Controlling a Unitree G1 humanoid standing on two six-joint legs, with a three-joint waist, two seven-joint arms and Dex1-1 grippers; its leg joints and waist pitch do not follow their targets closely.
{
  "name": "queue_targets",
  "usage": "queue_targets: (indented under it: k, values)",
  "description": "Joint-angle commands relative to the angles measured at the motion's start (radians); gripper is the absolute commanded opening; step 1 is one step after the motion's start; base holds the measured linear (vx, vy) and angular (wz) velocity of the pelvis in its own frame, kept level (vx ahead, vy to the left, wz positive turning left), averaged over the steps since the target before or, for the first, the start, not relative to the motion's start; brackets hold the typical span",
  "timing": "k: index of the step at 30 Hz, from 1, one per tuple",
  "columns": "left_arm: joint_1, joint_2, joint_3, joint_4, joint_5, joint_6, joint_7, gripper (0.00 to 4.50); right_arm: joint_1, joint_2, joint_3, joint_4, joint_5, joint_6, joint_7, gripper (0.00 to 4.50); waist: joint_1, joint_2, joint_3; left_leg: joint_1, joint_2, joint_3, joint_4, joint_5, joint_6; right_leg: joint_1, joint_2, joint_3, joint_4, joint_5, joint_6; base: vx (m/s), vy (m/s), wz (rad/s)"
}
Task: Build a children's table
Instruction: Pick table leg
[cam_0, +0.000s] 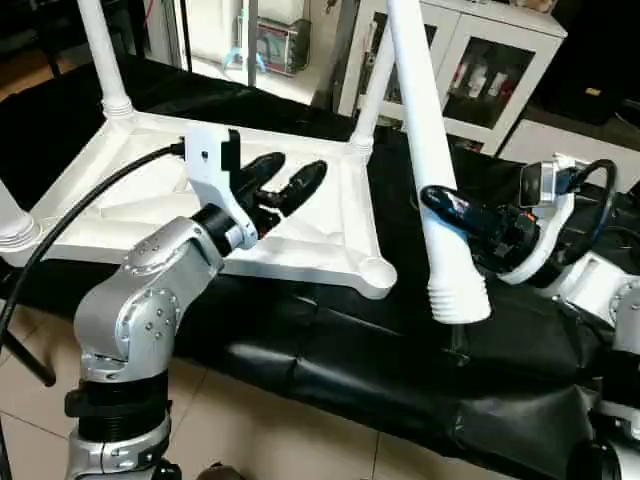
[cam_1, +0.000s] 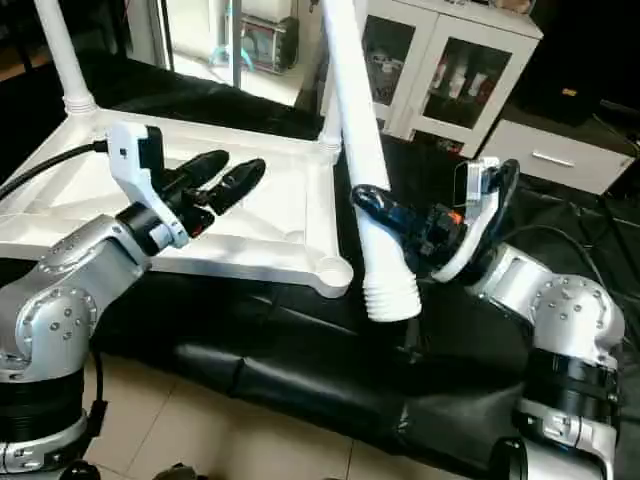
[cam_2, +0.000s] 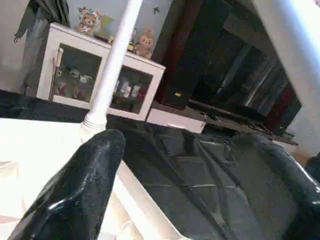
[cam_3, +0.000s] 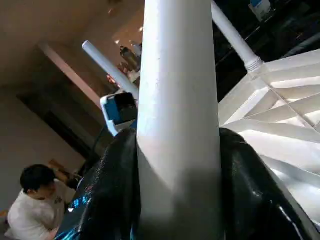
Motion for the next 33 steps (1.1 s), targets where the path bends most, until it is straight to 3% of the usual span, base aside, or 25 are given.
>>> queue_targets:
  k: [1, 5, 6, 8, 12, 14, 16, 19, 20, 23, 26, 29, 33]
  values:
    - [-0.028, -0.031, 0.02, -0.009, -0.034, 0.032, 0.046, 4.24, 0.028, -0.008, 0.056, -0.093, -0.063, -0.068, -0.04, 1.8, 0.004, 0.011, -0.064, 0.008, 0.046, -0.019, -0.082, -0.134, -0.045, 0.042, -0.08, 0.045, -0.096, -0.257, -0.116, 0.0, 0.0, 0.0]
    - [-0.053, -0.066, 0.045, 0.0, -0.048, 0.054, 0.093, 4.46, 0.063, -0.022, 0.223, -0.178, -0.298, -0.268, -0.099, 1.8, 0.003, 0.008, -0.067, 0.003, 0.046, -0.017, -0.081, -0.086, -0.054, 0.045, -0.08, 0.045, -0.089, -0.175, -0.124, 0.0, 0.0, 0.0]
    - [-0.077, -0.1, 0.067, 0.018, -0.069, 0.071, 0.134, 4.5, 0.078, -0.008, 0.308, -0.198, -0.439, -0.415, -0.16, 1.8, 0.002, 0.007, -0.064, 0.001, 0.048, -0.016, -0.08, -0.095, -0.066, 0.04, -0.084, 0.046, -0.09, -0.189, -0.121, 0.0, 0.0, 0.0]
    - [-0.1, -0.13, 0.087, 0.038, -0.099, 0.098, 0.166, 4.5, 0.096, 0.003, 0.385, -0.228, -0.55, -0.541, -0.197, 1.8, 0.002, 0.008, -0.065, 0.003, 0.046, -0.016, -0.081, -0.104, -0.068, 0.043, -0.085, 0.046, -0.091, -0.2, -0.119, 0.0, 0.0, 0.0]
    - [-0.113, -0.137, 0.094, 0.051, -0.127, 0.123, 0.17, 4.5, 0.114, 0.001, 0.463, -0.277, -0.646, -0.641, -0.249, 1.8, 0.0, 0.011, -0.066, 0.002, 0.046, -0.018, -0.084, -0.094, -0.054, 0.046, -0.078, 0.045, -0.086, -0.142, -0.108, 0.0, 0.0, 0.0]
    - [-0.116, -0.138, 0.097, 0.055, -0.127, 0.127, 0.174, 4.5, 0.118, 0.006, 0.474, -0.288, -0.661, -0.652, -0.267, 1.8, -0.002, 0.012, -0.067, 0.004, 0.045, -0.017, -0.084, -0.081, -0.048, 0.047, -0.075, 0.045, -0.082, -0.1, -0.106, 0.0, 0.0, 0.0]
    - [-0.124, -0.141, 0.108, 0.077, -0.111, 0.145, 0.205, 4.5, 0.128, -0.002, 0.516, -0.293, -0.742, -0.73, -0.297, 1.8, -0.003, 0.018, -0.067, 0.004, 0.045, -0.016, -0.083, -0.077, -0.047, 0.048, -0.074, 0.045, -0.08, -0.061, -0.114, 0.0, 0.0, 0.0]
    - [-0.13, -0.146, 0.122, 0.092, -0.102, 0.145, 0.23, 4.5, 0.139, -0.008, 0.551, -0.284, -0.803, -0.78, -0.319, 1.8, -0.005, 0.018, -0.067, 0.006, 0.045, -0.016, -0.084, -0.082, -0.051, 0.05, -0.073, 0.045, -0.079, -0.039, -0.118, 0.0, 0.0, 0.0]
    - [-0.136, -0.151, 0.133, 0.09, -0.115, 0.132, 0.236, 4.5, 0.15, -0.017, 0.583, -0.275, -0.856, -0.823, -0.328, 1.8, -0.005, 0.019, -0.067, 0.005, 0.045, -0.018, -0.085, -0.087, -0.051, 0.052, -0.074, 0.045, -0.079, -0.041, -0.119, 0.0, 0.0, 0.0]
    - [-0.149, -0.168, 0.155, 0.071, -0.174, 0.113, 0.224, 4.5, 0.163, -0.03, 0.618, -0.265, -0.905, -0.853, -0.344, 1.8, -0.01, 0.019, -0.065, 0.005, 0.045, -0.018, -0.086, -0.119, -0.053, 0.053, -0.075, 0.046, -0.081, -0.065, -0.115, 0.0, 0.0, 0.0]
    - [-0.149, -0.181, 0.164, 0.044, -0.23, 0.122, 0.196, 4.5, 0.16, -0.02, 0.623, -0.254, -0.931, -0.86, -0.378, 1.8, -0.012, 0.018, -0.064, 0.005, 0.045, -0.017, -0.086, -0.133, -0.049, 0.052, -0.075, 0.046, -0.083, -0.077, -0.115, 0.0, 0.0, 0.0]
    - [-0.125, -0.175, 0.151, 0.016, -0.268, 0.158, 0.161, 4.5, 0.143, 0.031, 0.573, -0.245, -0.899, -0.819, -0.429, 1.8, -0.014, 0.02, -0.064, 0.005, 0.045, -0.017, -0.086, -0.135, -0.05, 0.049, -0.074, 0.046, -0.08, -0.067, -0.128, 0.0, 0.0, 0.0]
    - [-0.103, -0.166, 0.134, 0.01, -0.253, 0.164, 0.152, 4.5, 0.132, 0.034, 0.565, -0.236, -0.913, -0.84, -0.44, 1.8, -0.015, 0.024, -0.064, 0.007, 0.045, -0.016, -0.086, -0.138, -0.052, 0.049, -0.07, 0.046, -0.08, -0.064, -0.116, 0.0, 0.0, 0.0]
